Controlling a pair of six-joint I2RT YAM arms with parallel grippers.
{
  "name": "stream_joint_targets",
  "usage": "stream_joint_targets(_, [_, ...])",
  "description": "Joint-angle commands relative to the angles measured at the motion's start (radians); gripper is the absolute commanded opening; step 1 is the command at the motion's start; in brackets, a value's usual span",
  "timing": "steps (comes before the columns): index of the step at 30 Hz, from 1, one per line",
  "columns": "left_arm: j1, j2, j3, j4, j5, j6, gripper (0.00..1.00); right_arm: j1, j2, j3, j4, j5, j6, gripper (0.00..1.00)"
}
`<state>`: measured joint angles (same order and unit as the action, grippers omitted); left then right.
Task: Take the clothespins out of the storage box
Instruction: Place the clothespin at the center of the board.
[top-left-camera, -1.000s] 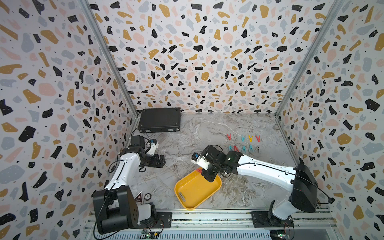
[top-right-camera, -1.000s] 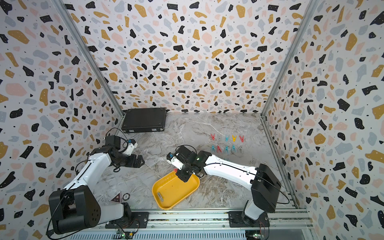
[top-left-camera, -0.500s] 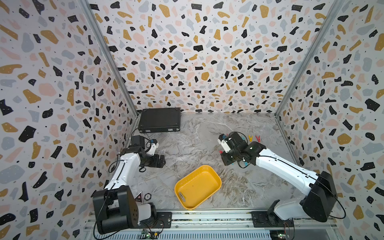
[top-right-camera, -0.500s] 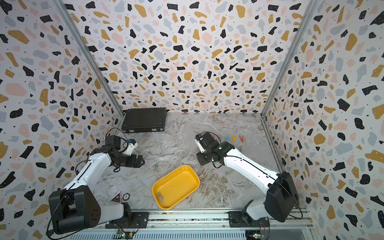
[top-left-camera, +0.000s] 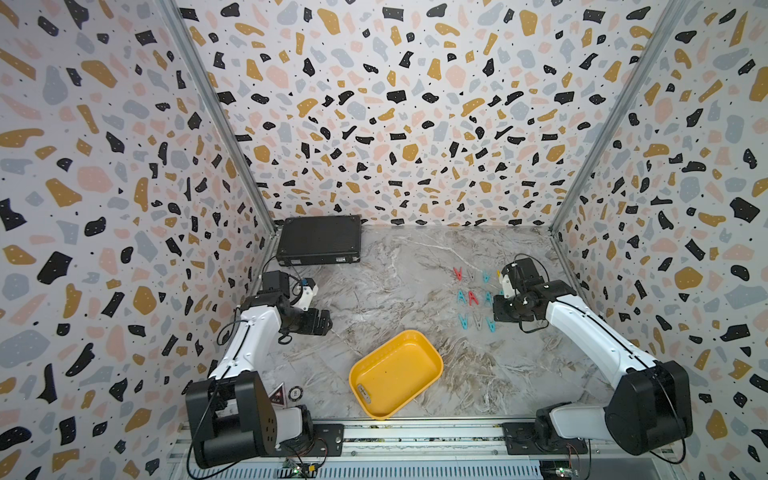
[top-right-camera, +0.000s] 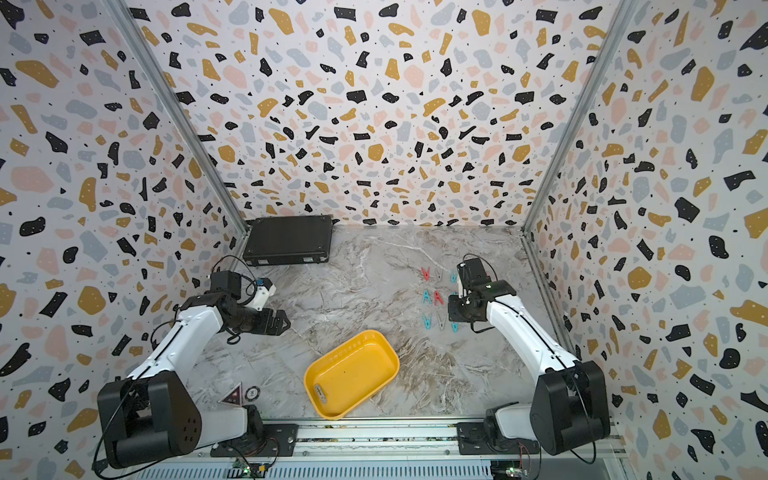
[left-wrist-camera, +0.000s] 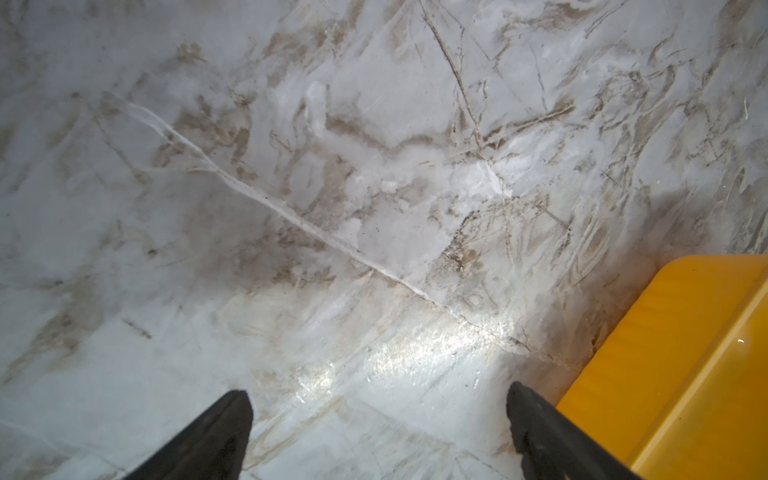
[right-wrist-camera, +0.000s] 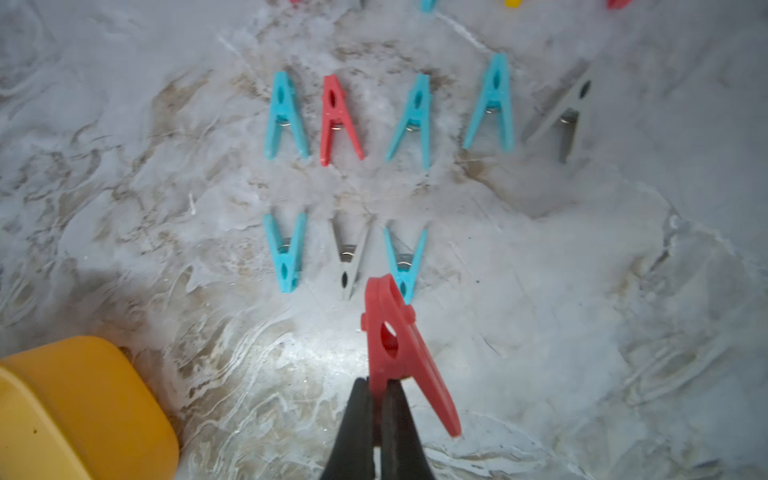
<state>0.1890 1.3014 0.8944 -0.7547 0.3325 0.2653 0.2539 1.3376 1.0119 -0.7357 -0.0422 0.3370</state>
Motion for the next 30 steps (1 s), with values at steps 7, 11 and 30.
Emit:
stream_joint_targets(7, [0.004, -0.001, -0.004, 0.0, 0.023, 0.002, 1.0, -0.09, 0.098, -0.044, 0.014, 0.014, -0.026, 0.0])
stream_joint_targets(11, [0.004, -0.007, -0.006, 0.0, 0.023, 0.004, 1.0, -0.116, 0.147, -0.059, 0.06, -0.003, -0.015, 0.0])
stream_joint_targets(30, [0.004, -0.014, -0.005, -0.005, 0.022, 0.003, 1.0, -0.126, 0.338, -0.031, 0.145, -0.033, -0.003, 0.0])
